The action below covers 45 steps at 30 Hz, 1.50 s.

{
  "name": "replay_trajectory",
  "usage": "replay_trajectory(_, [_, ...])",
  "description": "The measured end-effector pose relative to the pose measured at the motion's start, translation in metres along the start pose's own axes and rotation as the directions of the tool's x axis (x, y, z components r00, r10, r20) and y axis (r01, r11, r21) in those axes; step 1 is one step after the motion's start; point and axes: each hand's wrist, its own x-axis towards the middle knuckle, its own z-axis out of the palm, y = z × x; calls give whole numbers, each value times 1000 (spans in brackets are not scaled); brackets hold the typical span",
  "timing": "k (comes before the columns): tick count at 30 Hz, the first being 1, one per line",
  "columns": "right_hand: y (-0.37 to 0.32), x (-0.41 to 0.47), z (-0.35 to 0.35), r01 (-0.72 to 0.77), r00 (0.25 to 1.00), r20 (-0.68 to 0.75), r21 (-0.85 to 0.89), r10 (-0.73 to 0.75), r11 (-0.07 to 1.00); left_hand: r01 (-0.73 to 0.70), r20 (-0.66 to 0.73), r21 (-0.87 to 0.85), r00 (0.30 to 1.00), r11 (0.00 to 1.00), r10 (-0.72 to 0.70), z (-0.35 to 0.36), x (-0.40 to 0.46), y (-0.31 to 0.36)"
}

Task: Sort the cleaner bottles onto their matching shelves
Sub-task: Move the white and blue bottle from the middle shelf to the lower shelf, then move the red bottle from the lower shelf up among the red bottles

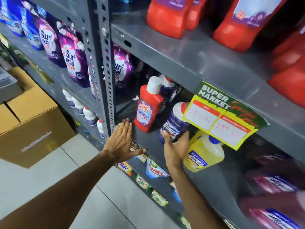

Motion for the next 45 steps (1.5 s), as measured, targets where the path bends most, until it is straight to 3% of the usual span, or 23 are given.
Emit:
replay_trajectory(12, [4, -15, 9, 36, 999, -10, 123, -35, 992, 1, -11, -10, 1000, 1000, -1, 1, -2, 2])
replay_trajectory(17, [13, -73, 14, 117, 985, -130, 16, -114, 993, -11, -31, -35, 999, 999, 10, 4, -2, 0])
replay_trajectory(21, [-3, -85, 33, 152, 988, -21, 30, -151, 988, -24, -63, -50, 998, 998, 21, 10, -1, -1])
replay_trajectory(28, [-47, -16, 66, 82, 976, 194, 111, -102, 990, -31, -10, -33, 999, 999, 31, 8, -2, -3])
replay_trajectory(38, [-66, -6, 55, 145, 969, 209, -57, -131, 988, -76, -130, -30, 989, 997, 72, -21, -30, 0])
replay_trajectory(45, [-99, -72, 0, 85, 958, 275, -13, -79, 996, -149, -275, -58, 953, 987, 128, -104, -87, -3])
